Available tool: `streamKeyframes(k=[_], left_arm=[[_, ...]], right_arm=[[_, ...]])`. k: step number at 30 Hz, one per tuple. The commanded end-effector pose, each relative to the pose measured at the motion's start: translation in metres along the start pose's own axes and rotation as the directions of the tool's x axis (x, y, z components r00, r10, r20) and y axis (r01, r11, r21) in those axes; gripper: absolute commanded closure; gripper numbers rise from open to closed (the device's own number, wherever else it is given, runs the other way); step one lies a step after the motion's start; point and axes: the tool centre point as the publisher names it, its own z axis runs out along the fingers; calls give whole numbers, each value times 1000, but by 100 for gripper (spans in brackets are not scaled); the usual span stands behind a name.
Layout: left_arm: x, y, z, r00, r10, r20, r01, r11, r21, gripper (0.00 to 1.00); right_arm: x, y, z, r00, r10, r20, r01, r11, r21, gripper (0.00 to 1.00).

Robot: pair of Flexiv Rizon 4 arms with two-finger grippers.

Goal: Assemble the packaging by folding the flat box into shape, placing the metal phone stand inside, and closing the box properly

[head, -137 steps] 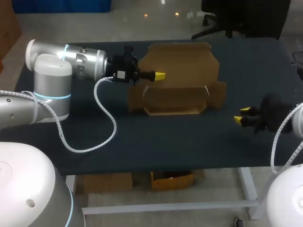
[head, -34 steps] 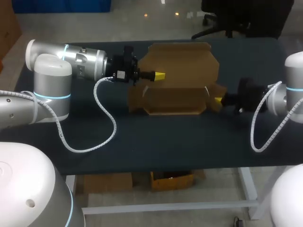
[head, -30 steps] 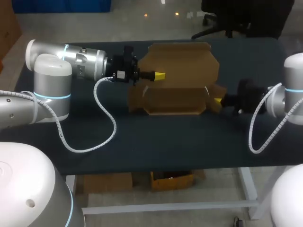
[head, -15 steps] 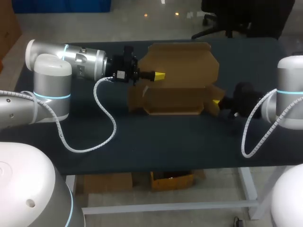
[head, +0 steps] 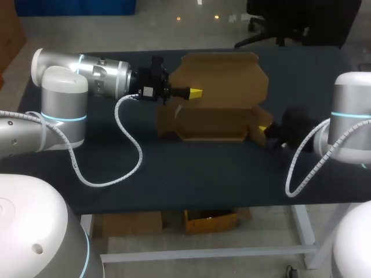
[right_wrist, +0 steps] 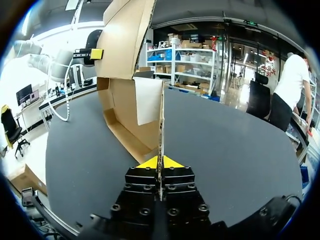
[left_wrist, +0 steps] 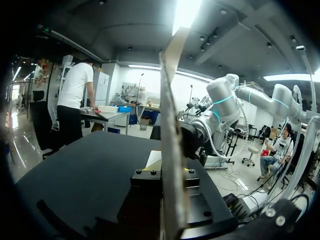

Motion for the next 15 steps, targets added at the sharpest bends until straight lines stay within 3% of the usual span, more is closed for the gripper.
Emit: streamKeyframes(k=[1, 15], left_arm=[[-1, 2, 0, 1000, 0, -1, 0, 1000, 0, 100], [-1, 2, 0, 1000, 0, -1, 0, 1000, 0, 100]], right_arm=[[9, -4, -2, 998, 12, 68, -11, 1000, -20, 92], [29, -6, -13, 984, 67, 167, -64, 998, -20, 89]])
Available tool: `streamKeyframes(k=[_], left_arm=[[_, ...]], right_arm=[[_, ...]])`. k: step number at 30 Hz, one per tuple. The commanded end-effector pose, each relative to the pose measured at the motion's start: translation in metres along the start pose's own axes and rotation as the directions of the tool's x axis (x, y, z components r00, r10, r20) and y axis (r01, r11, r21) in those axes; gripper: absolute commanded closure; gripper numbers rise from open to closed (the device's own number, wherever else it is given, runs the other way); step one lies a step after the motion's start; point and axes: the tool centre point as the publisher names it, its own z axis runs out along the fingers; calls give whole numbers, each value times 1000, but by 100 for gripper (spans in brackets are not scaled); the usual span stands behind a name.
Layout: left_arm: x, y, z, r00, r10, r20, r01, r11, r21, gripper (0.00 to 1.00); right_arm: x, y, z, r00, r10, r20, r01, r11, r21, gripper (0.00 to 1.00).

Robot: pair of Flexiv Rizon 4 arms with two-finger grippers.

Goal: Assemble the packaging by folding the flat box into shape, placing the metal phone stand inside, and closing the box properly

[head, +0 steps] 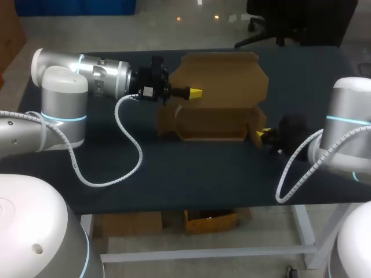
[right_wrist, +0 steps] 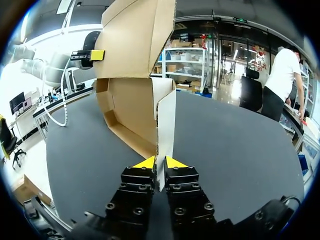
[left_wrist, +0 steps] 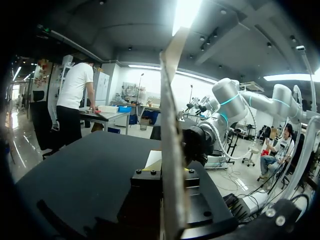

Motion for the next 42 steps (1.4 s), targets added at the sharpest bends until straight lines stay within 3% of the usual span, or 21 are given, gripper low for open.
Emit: streamKeyframes(k=[1, 24, 42], left_arm=[[-1, 2, 0, 1000, 0, -2, 0, 1000, -1, 100], [-1, 2, 0, 1000, 0, -2, 0, 1000, -1, 100], [-1, 2, 0, 1000, 0, -2, 0, 1000, -1, 100]], right_arm=[[10, -2, -6, 994, 5, 106, -4, 1000, -12, 89], [34, -3, -6, 981, 60, 184, -58, 998, -15, 76], [51, -10, -41, 963, 76, 259, -79, 997, 2, 72]])
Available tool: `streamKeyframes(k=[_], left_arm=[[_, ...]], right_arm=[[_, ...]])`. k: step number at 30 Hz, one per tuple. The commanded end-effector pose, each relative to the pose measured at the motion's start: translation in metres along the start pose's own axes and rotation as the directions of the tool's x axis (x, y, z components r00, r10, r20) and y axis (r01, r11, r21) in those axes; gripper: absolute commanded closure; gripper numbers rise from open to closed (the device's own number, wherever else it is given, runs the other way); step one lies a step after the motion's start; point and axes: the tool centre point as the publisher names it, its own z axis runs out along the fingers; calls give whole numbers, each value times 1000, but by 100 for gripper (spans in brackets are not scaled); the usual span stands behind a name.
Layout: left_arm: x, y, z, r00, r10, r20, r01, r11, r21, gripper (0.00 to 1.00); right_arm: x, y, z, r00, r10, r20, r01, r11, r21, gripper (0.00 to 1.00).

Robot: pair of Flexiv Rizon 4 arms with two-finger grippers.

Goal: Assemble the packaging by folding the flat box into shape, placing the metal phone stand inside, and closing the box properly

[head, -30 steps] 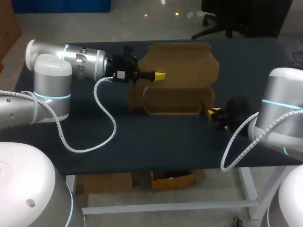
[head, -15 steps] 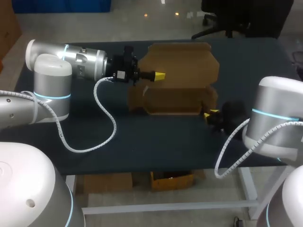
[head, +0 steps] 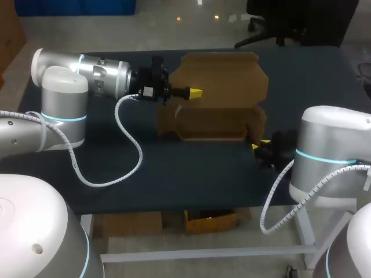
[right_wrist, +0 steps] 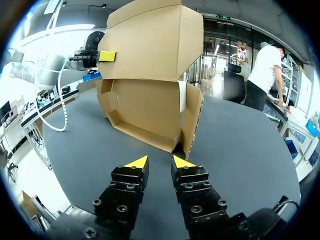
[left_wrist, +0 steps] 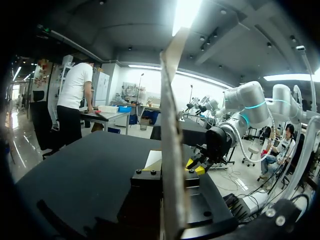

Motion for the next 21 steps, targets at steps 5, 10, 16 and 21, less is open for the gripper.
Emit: streamKeyframes(k=[5, 10, 16, 21], left_arm=[[-1, 2, 0, 1000, 0, -2, 0, 1000, 0, 100], [-1, 2, 0, 1000, 0, -2, 0, 1000, 0, 100], [-1, 2, 0, 1000, 0, -2, 0, 1000, 0, 100], [-1, 2, 0, 1000, 0, -2, 0, 1000, 0, 100]], right_arm=[[-1, -7, -6, 995, 8, 98, -8, 1000, -2, 67], [-11, -9, -4, 995, 5, 95, -5, 1000, 6, 62], [-20, -6, 2, 996, -2, 91, 1, 1000, 6, 58], [-28, -4, 10, 996, -9, 86, 8, 1000, 12, 55]])
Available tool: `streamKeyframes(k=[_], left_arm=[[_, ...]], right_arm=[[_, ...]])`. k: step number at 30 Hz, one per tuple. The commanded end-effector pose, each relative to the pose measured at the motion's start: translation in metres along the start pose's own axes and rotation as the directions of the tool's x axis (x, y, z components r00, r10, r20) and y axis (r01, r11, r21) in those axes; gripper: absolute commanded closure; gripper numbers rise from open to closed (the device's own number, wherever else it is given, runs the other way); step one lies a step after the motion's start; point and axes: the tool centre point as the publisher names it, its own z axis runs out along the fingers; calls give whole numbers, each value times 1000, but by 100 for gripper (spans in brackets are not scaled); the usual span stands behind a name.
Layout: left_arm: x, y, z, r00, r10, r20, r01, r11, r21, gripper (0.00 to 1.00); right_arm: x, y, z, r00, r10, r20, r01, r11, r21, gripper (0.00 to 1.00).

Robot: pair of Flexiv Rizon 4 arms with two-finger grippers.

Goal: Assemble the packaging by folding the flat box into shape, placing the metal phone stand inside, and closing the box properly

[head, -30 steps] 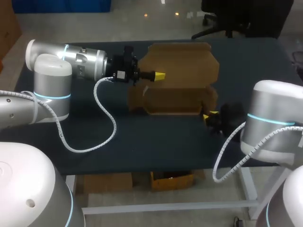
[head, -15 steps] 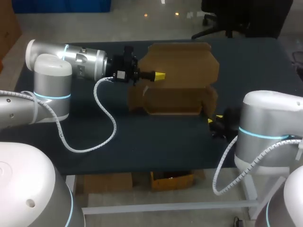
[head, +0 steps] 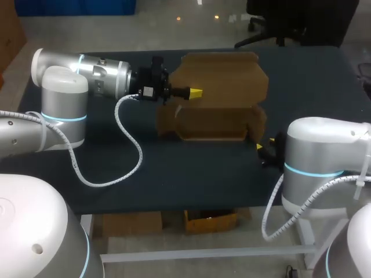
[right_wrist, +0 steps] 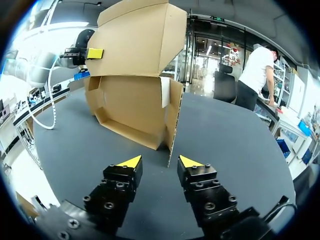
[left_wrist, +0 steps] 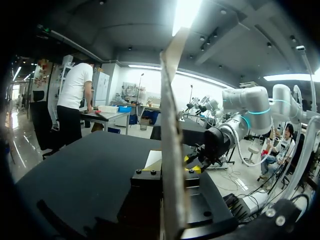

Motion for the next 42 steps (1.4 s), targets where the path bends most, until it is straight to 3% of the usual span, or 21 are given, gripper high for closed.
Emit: streamKeyframes(k=[1, 9, 11, 24, 42], left_arm=[[-1, 2, 0, 1000, 0, -2, 0, 1000, 0, 100], [-1, 2, 0, 1000, 0, -2, 0, 1000, 0, 100], [-1, 2, 0, 1000, 0, -2, 0, 1000, 0, 100], [-1, 2, 0, 1000, 0, -2, 0, 1000, 0, 100], [-1, 2, 0, 1000, 0, -2, 0, 1000, 0, 100]], right_arm=[[-6, 3, 9, 1000, 0, 1, 0, 1000, 8, 54], [-16, 6, 20, 1000, -1, -1, 1, 1000, 12, 47], [-19, 7, 23, 1000, -3, -5, 3, 1000, 9, 50], [-33, 14, 56, 999, -9, -50, 8, 1000, -13, 51], [-15, 24, 73, 997, -4, -82, 1, 999, -35, 51]])
